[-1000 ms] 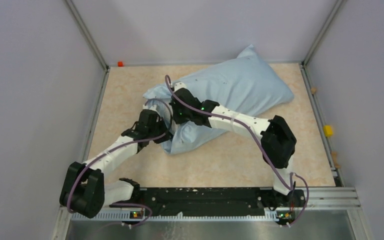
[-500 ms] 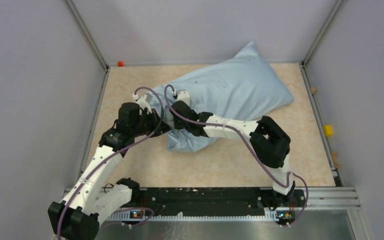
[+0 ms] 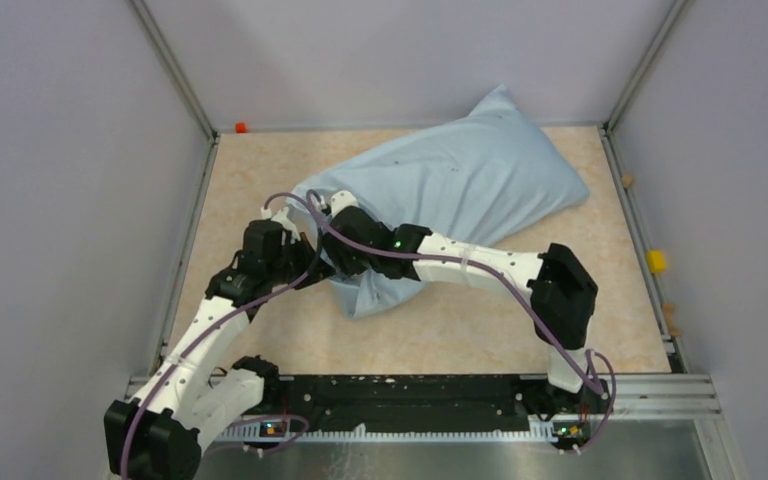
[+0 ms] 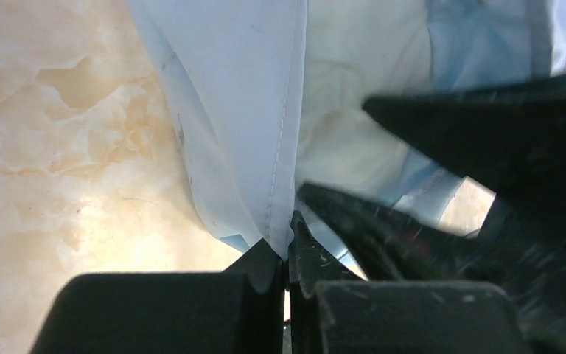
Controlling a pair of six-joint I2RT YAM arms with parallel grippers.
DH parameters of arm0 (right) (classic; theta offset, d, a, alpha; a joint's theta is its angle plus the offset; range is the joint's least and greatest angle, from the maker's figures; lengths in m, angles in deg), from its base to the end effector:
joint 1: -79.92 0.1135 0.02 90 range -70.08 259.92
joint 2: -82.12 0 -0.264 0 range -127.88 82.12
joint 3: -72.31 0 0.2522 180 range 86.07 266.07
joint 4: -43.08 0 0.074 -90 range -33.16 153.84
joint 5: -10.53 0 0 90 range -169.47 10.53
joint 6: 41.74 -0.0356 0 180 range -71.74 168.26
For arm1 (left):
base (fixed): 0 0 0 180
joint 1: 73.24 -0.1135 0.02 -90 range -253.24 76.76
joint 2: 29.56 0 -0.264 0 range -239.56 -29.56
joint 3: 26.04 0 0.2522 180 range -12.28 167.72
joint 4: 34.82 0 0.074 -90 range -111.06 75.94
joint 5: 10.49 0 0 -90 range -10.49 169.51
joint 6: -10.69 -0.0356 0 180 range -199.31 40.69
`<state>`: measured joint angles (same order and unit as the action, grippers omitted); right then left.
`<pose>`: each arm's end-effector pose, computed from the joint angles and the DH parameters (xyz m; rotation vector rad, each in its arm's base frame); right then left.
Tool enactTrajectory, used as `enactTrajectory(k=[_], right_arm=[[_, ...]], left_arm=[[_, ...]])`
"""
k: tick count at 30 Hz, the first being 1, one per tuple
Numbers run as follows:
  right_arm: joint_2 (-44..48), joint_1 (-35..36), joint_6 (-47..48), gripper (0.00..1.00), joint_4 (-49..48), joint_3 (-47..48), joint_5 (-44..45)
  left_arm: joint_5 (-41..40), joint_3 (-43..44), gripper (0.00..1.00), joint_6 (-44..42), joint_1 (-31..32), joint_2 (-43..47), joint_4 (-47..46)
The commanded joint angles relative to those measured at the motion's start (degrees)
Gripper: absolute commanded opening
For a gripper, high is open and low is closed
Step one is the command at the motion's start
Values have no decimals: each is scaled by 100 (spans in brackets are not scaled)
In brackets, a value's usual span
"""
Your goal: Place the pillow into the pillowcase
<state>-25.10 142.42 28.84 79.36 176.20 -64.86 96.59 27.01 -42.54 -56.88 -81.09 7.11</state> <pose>0.2081 0.3804 0.2819 -0.7081 2.1680 0.4817 0.1795 -0.0636 0.2569 -0.2581 2.3621 -0.8081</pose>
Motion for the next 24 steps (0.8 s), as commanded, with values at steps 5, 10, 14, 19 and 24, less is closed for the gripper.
enactTrajectory(k=[5, 10, 14, 19, 24], right_arm=[[162, 412, 213, 51, 1217, -322, 801], [-192, 374, -102, 30, 1434, -337, 906], [-480, 185, -273, 3, 1184, -132, 662], [-493, -209, -583, 0, 360, -20, 142], [-823, -359, -815, 0, -289, 38, -339]], left_arm=[[-23, -151, 0, -42, -203, 50, -264], [156, -195, 0, -245, -212, 134, -249], [1092, -254, 0, -619, -209, 104, -264], [1933, -754, 0, -603, -186, 439, -525], [2596, -422, 0, -518, -177, 667, -574]])
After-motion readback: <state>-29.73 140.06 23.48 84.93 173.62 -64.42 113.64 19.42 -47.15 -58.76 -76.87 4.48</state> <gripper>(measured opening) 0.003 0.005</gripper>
